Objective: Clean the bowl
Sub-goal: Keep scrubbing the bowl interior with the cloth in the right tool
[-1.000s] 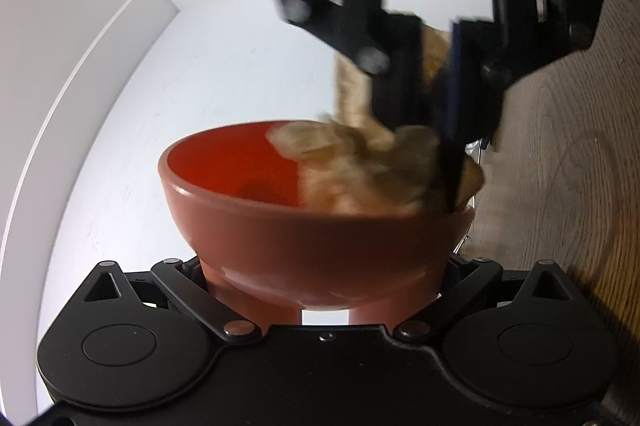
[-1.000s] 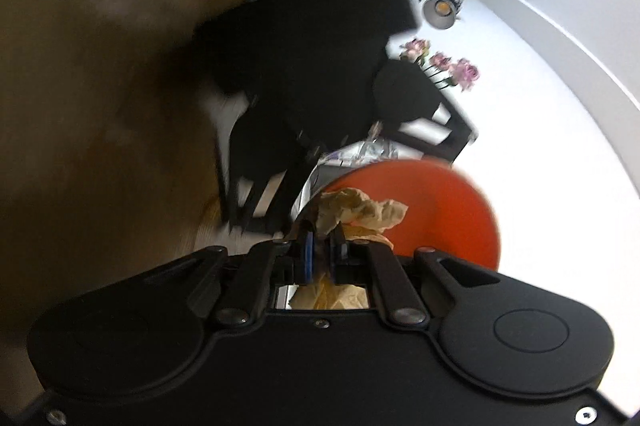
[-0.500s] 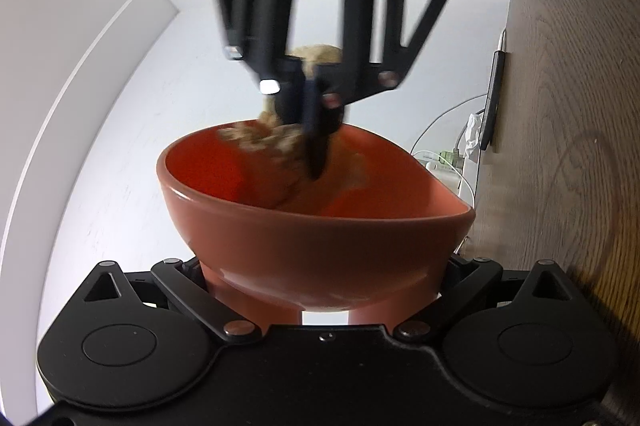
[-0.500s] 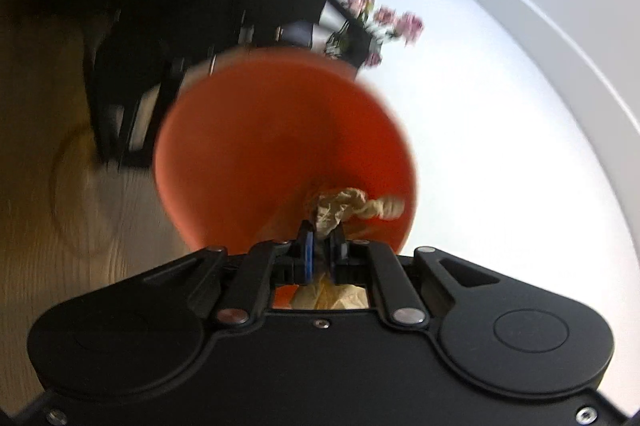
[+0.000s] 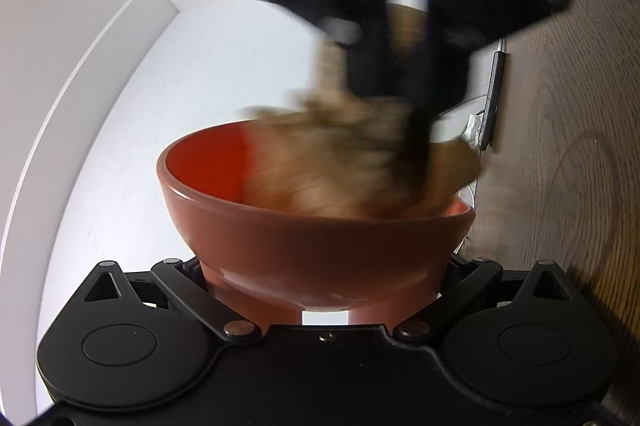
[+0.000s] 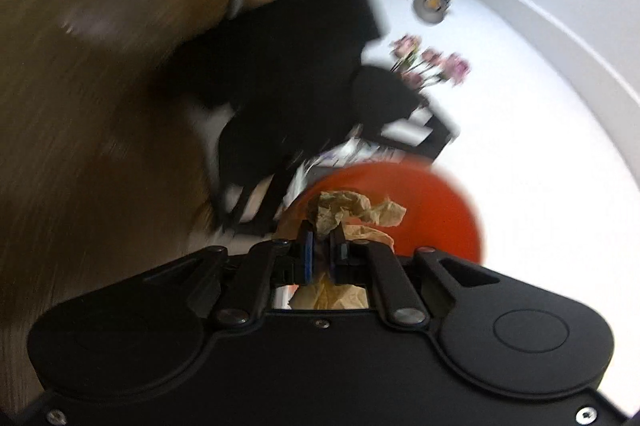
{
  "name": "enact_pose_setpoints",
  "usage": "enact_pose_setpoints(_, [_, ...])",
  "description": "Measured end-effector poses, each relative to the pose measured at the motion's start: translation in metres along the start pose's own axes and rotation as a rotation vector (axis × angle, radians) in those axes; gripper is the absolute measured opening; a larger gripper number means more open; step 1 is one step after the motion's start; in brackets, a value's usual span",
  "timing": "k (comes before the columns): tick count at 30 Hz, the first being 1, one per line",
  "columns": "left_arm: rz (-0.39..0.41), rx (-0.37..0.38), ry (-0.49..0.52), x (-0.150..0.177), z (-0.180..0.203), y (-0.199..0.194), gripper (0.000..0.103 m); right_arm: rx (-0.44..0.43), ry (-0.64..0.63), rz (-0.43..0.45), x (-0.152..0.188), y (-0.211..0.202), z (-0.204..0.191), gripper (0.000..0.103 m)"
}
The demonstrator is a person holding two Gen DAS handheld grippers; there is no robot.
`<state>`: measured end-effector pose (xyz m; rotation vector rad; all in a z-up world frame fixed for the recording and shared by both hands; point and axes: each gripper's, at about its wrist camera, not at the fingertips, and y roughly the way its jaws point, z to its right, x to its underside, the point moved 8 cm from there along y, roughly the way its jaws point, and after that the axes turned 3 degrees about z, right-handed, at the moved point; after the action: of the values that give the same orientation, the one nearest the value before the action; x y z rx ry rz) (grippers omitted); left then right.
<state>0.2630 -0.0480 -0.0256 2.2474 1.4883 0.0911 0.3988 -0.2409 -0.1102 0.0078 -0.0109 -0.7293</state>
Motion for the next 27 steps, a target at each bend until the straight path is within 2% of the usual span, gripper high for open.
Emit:
enact_pose_setpoints(3, [0.0,0.0,0.0,-0.001,0.001,0.001,0.098,0.069,0.01,-0.008,0.004,0.0,0.019,0.008])
enact_pose_setpoints(7, [0.0,0.0,0.0,-0.001,0.001,0.001,0.098,0.103,0.017,-0.075,0.035,0.004,0.028,0.008])
enact_pose_setpoints(13, [0.0,0.0,0.0,-0.001,0.001,0.001,0.098,0.041,0.047,-0.197,0.075,0.0,0.008,0.008])
enact_pose_setpoints(17, [0.0,0.0,0.0,-0.002,0.001,0.001,0.098,-0.036,0.003,-0.176,0.072,-0.02,-0.023,0.008])
enact_pose_setpoints(21, [0.0,0.0,0.0,-0.002,0.001,0.001,0.098,-0.087,-0.014,-0.108,0.049,-0.041,-0.043,0.008])
enact_pose_setpoints(24, [0.0,0.0,0.0,-0.002,0.001,0.001,0.098,-0.082,-0.026,-0.043,0.028,-0.054,-0.045,0.008])
enact_pose_setpoints(27, [0.0,0.0,0.0,-0.003,0.001,0.001,0.098,-0.04,-0.026,-0.005,0.014,-0.061,-0.035,0.008])
